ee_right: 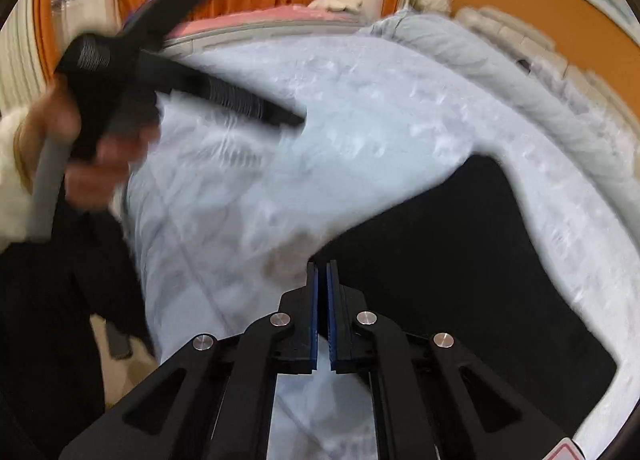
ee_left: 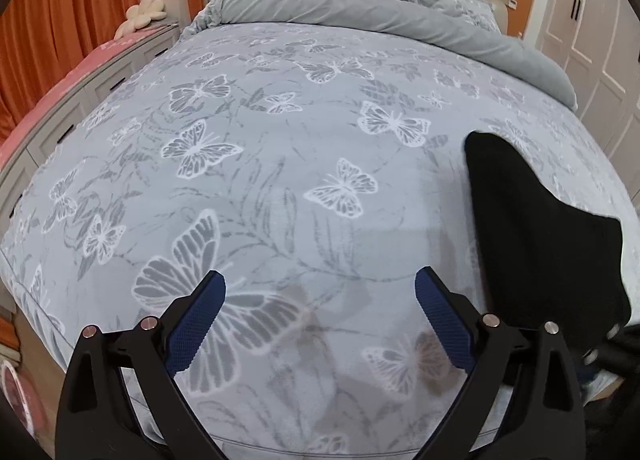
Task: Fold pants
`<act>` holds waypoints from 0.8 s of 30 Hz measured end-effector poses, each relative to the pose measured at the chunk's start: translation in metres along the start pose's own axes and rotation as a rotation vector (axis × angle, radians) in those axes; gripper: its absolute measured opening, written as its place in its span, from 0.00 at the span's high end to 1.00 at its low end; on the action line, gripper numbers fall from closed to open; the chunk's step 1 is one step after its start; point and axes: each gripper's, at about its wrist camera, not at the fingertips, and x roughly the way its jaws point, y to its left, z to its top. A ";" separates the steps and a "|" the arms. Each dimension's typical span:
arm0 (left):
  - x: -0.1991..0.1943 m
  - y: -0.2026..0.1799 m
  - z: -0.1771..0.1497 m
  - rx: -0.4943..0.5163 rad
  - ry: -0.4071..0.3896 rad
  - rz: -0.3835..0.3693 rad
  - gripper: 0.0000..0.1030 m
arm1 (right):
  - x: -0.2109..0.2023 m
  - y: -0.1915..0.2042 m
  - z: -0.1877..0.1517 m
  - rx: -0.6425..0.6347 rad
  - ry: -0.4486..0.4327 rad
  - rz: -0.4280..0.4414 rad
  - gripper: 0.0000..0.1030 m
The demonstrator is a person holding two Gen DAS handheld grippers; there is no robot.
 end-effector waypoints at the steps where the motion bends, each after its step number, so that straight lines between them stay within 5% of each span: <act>1: 0.002 0.000 0.000 -0.002 0.012 -0.014 0.07 | 0.012 -0.003 -0.006 0.000 0.029 -0.018 0.96; 5: 0.002 -0.014 -0.012 0.040 0.056 -0.112 0.07 | -0.044 -0.025 -0.002 0.082 -0.136 0.045 0.82; 7: -0.002 -0.028 -0.024 0.118 0.057 -0.156 0.07 | -0.073 -0.049 -0.014 0.171 -0.209 0.026 0.53; 11: -0.008 -0.069 -0.053 0.369 -0.020 -0.119 0.08 | -0.109 -0.122 -0.052 0.446 -0.246 -0.097 0.51; 12: -0.007 -0.080 -0.062 0.434 -0.037 -0.119 0.14 | -0.112 -0.136 -0.059 0.500 -0.245 -0.112 0.51; 13: -0.006 -0.087 -0.066 0.463 -0.042 -0.123 0.33 | -0.116 -0.151 -0.069 0.573 -0.243 -0.123 0.51; 16: 0.010 -0.099 -0.067 0.465 0.028 -0.160 0.55 | -0.119 -0.171 -0.088 0.670 -0.221 -0.130 0.51; 24: 0.004 -0.110 -0.078 0.569 -0.003 -0.163 0.56 | -0.114 -0.174 -0.117 0.677 -0.146 -0.157 0.51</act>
